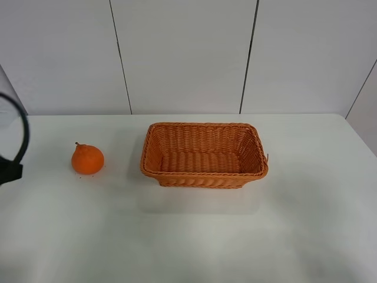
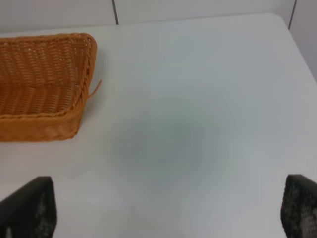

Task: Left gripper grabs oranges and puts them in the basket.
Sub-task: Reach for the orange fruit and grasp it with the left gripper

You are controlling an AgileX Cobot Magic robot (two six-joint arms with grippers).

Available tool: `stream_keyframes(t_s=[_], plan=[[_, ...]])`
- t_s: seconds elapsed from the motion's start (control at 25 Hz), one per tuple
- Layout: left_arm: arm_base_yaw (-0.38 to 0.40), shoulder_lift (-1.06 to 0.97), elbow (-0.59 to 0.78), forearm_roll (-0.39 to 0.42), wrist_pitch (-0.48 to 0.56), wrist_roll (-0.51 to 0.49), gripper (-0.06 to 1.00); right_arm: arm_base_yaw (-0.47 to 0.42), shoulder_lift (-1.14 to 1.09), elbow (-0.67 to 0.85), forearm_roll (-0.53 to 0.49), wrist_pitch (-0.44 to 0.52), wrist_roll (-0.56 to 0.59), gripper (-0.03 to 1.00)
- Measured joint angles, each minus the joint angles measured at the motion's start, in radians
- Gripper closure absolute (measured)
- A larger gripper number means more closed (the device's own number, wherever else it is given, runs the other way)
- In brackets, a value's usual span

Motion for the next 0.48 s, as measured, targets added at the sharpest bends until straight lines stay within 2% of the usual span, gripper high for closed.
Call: stream_keyframes(t_s=[0.2,0.48], plan=[[0.000,0.303,-0.127,-0.028,-0.110,0.057,-0.05,0.000,0.000,0.000,0.000,0.000,0.000,0.27],[0.000,0.627,-0.260,-0.031,-0.192,0.102,-0.05,0.000,0.000,0.000,0.000,0.000,0.000,0.27]])
